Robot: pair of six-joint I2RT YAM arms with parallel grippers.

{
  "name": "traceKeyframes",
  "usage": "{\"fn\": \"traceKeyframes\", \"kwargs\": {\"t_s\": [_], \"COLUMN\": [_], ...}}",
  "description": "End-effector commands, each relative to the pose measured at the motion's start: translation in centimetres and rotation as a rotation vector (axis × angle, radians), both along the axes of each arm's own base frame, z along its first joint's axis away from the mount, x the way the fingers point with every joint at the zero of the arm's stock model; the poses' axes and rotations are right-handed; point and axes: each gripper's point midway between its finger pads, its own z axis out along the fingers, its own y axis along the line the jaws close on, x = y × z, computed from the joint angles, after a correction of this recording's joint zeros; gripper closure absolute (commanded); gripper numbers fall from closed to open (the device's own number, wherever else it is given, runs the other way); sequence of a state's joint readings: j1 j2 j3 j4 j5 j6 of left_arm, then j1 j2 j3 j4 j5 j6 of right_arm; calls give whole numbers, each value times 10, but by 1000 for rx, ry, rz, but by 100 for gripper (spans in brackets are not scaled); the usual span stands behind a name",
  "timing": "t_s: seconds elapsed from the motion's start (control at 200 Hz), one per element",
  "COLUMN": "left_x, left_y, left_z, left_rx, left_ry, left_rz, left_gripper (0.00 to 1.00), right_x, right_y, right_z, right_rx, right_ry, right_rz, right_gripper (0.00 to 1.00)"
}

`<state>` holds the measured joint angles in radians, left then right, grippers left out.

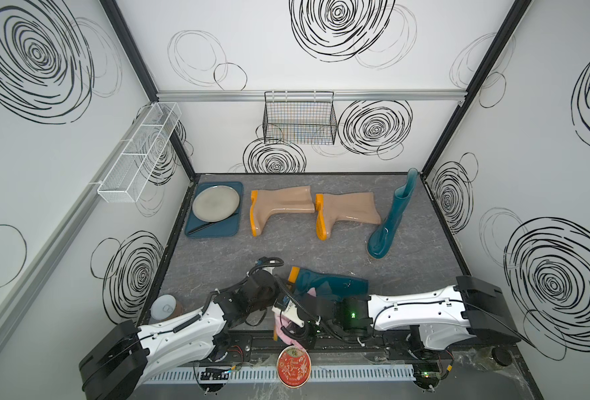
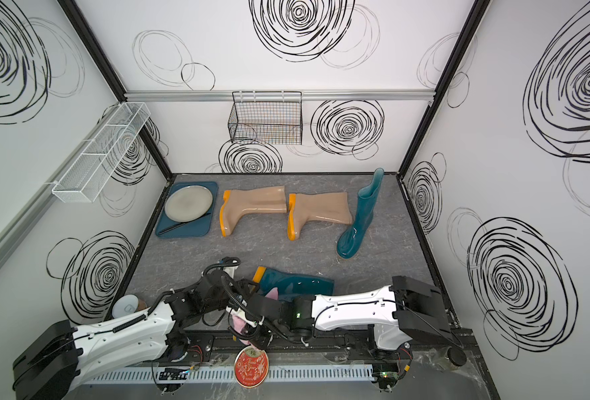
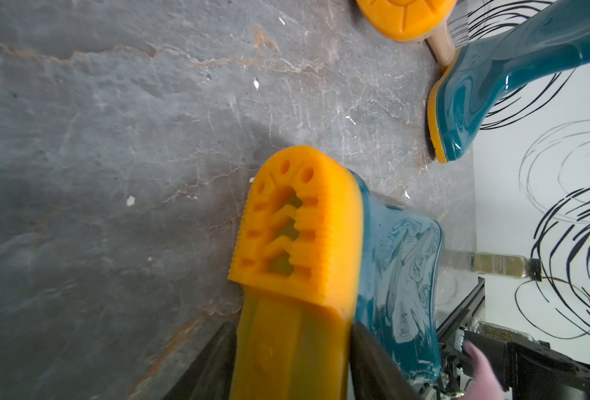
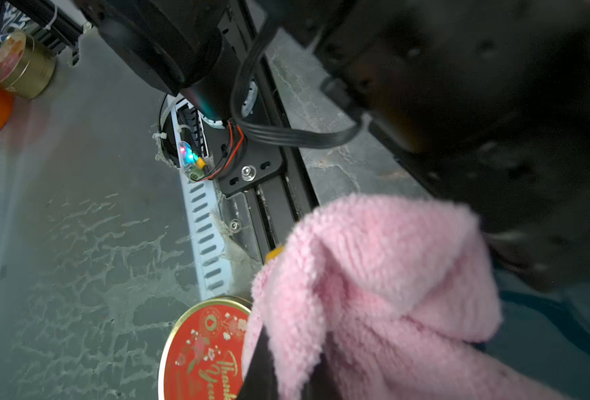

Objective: Wipe the rubber boots with a cloth
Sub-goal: Wipe the dirt off the rubber boot.

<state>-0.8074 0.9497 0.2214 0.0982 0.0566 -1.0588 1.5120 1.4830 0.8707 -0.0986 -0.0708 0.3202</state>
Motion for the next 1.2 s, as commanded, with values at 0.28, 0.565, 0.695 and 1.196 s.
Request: {"fn": "traceKeyframes", "kwargs": {"t_s": [0.28,0.565,0.695,1.196], "left_x": [8,7,5,12], "left_y": [12,13,15,16], "left_z": [-20,-21,-24,-30], "left_rx": [95,87,86,97], "left_ry": [26,24,28,29], "left_rz": [14,18,20,-4], "left_gripper": [44,43,43,43], "right_x": [85,68,92,77], "right_y": [-41,-21,-27,-244], "right_z": [-33,-8,-12,-88], "right_rx": [-107,-51,-76,-727], "right_ry": [36,-91,-55,178], "right_rz": [-303,-271,-411,-1165], "right_gripper": [100,100,100,100]}}
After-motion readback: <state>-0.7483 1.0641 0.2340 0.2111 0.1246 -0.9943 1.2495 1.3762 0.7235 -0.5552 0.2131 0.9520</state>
